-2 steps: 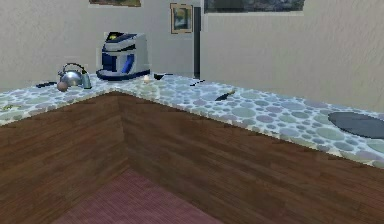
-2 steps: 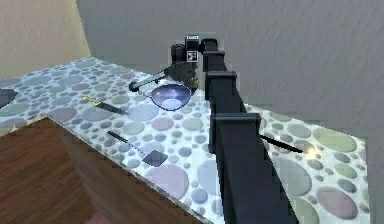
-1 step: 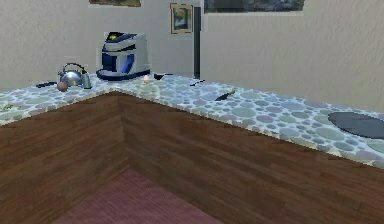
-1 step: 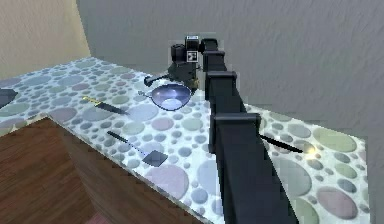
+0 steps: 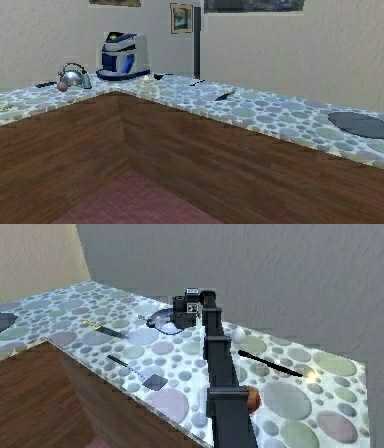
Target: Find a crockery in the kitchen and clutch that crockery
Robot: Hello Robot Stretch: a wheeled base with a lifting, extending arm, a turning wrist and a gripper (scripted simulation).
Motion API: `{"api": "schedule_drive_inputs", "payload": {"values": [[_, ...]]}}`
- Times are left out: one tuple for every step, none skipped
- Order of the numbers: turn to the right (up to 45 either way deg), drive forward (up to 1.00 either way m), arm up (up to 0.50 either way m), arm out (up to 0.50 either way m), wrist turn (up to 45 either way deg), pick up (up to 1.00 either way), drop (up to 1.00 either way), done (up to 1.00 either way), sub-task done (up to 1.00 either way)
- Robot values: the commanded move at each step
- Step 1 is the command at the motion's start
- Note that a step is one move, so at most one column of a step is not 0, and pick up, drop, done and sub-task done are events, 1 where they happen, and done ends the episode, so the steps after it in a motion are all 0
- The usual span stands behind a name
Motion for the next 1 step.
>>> {"api": "schedule_drive_inputs", "payload": {"values": [[0.0,0.00,0.00,0.00,0.0,1.00,0.00,0.00,0.00]]}}
